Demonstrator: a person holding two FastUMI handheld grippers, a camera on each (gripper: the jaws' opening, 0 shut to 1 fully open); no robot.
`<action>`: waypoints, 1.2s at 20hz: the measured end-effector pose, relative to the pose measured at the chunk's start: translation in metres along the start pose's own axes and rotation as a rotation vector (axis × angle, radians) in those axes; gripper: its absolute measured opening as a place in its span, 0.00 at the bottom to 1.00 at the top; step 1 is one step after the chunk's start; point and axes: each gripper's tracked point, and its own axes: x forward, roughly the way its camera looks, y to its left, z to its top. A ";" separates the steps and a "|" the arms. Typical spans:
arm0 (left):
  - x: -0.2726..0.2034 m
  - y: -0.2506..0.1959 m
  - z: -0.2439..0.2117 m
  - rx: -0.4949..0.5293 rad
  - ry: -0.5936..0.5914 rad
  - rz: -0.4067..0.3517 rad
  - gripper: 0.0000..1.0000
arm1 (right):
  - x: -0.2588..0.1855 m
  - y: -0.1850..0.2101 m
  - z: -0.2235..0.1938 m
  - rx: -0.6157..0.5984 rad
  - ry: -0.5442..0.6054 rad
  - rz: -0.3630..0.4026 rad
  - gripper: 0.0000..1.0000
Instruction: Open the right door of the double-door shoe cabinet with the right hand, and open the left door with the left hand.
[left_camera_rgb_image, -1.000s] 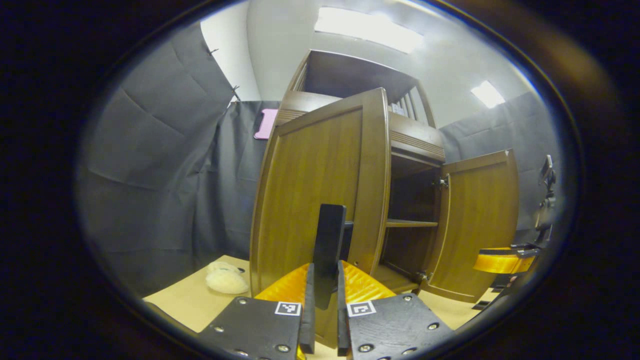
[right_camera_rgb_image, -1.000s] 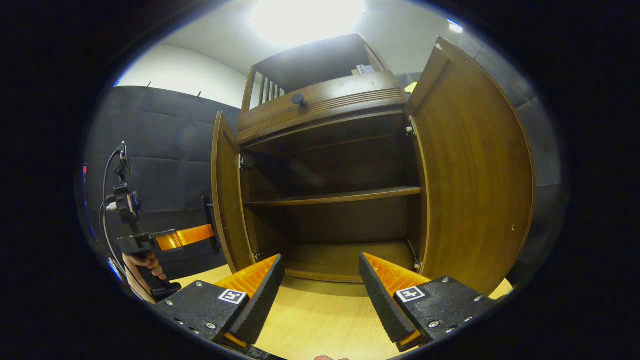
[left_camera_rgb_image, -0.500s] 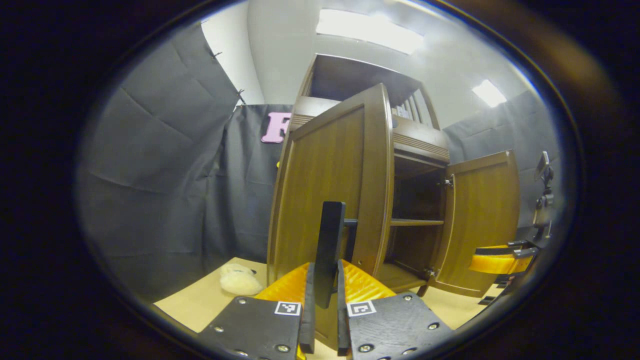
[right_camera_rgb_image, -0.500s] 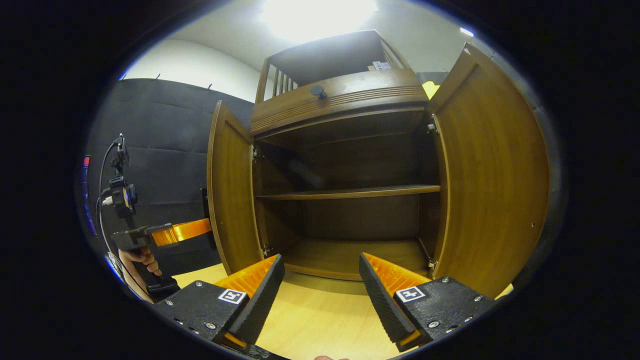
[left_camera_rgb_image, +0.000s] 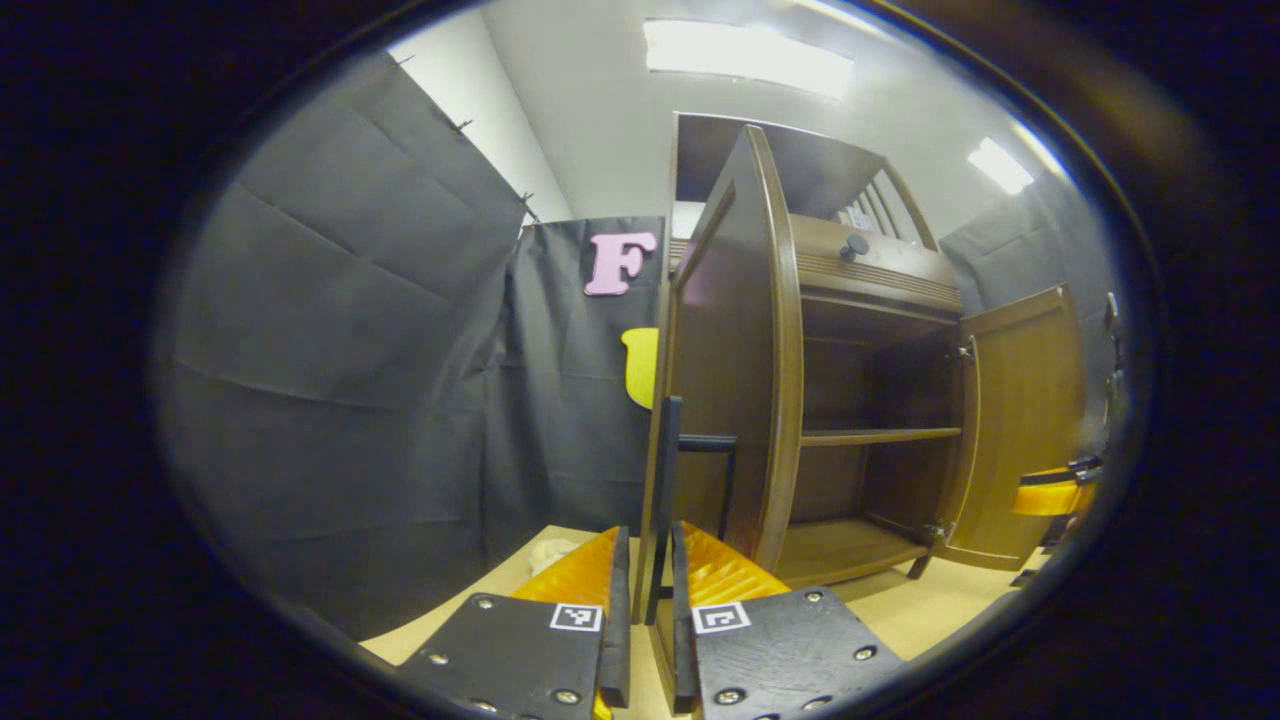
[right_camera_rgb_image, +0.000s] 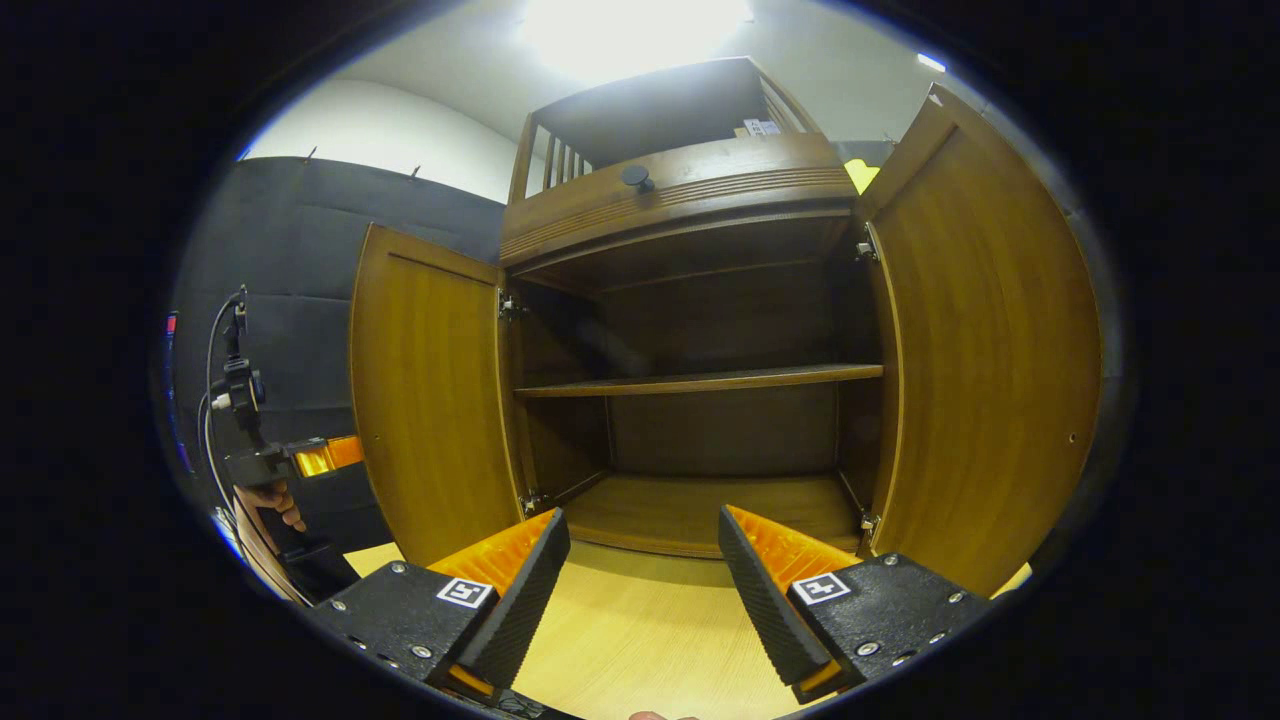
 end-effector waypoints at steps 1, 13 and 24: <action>-0.003 0.017 0.001 0.003 -0.006 0.017 0.12 | -0.001 0.000 0.001 0.001 -0.002 -0.001 0.91; -0.034 0.060 0.001 -0.040 -0.020 0.163 0.18 | -0.013 -0.021 -0.001 0.008 -0.014 -0.049 0.93; -0.088 0.012 0.059 0.136 -0.157 0.127 0.19 | -0.021 -0.057 0.005 0.000 -0.032 -0.107 0.93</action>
